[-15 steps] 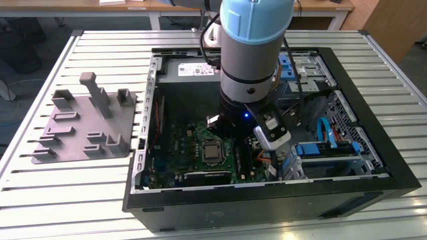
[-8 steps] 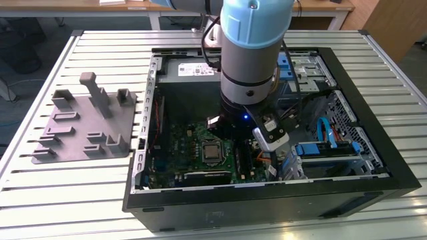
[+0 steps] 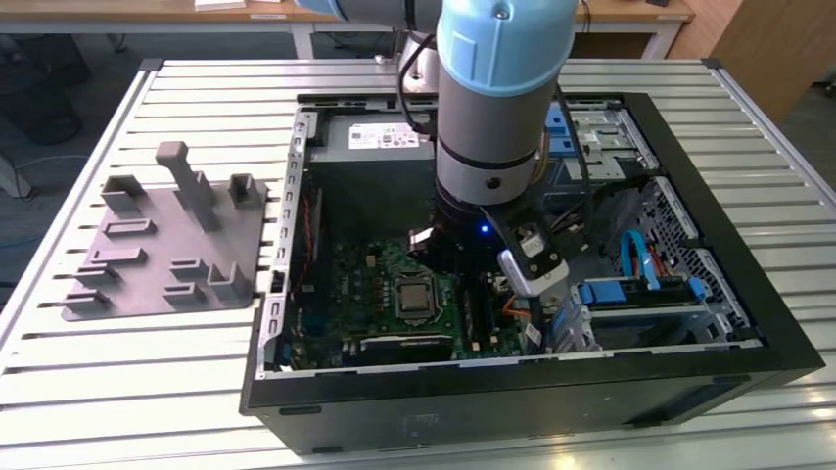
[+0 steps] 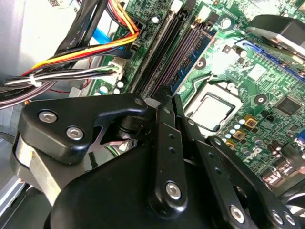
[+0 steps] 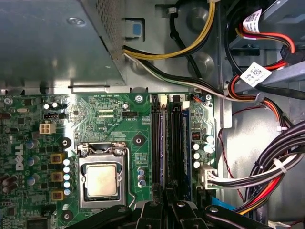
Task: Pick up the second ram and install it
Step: 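Insert the second ram into the second slot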
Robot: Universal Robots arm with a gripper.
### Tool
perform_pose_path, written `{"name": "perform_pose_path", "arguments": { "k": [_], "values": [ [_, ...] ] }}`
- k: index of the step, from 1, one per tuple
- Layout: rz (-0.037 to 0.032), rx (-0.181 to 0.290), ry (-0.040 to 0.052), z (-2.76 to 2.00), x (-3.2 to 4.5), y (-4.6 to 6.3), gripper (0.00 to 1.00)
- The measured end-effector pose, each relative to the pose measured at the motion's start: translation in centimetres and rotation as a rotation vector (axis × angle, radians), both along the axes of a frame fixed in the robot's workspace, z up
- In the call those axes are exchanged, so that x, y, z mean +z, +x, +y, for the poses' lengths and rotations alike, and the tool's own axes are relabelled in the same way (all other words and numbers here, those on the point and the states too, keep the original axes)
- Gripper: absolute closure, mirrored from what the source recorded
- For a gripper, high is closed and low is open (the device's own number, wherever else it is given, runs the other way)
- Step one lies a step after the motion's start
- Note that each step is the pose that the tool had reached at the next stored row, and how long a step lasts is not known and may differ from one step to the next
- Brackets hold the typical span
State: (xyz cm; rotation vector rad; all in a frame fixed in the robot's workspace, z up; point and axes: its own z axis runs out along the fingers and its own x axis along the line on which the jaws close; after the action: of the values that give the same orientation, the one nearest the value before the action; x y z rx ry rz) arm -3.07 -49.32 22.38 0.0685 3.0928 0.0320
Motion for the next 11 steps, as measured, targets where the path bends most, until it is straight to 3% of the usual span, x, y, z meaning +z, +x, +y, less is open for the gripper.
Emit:
{"name": "perform_pose_path", "arguments": {
  "k": [11],
  "values": [
    [0.0, -0.007, -0.0073, 0.47, -0.47, 0.17, 0.86]
  ]
}}
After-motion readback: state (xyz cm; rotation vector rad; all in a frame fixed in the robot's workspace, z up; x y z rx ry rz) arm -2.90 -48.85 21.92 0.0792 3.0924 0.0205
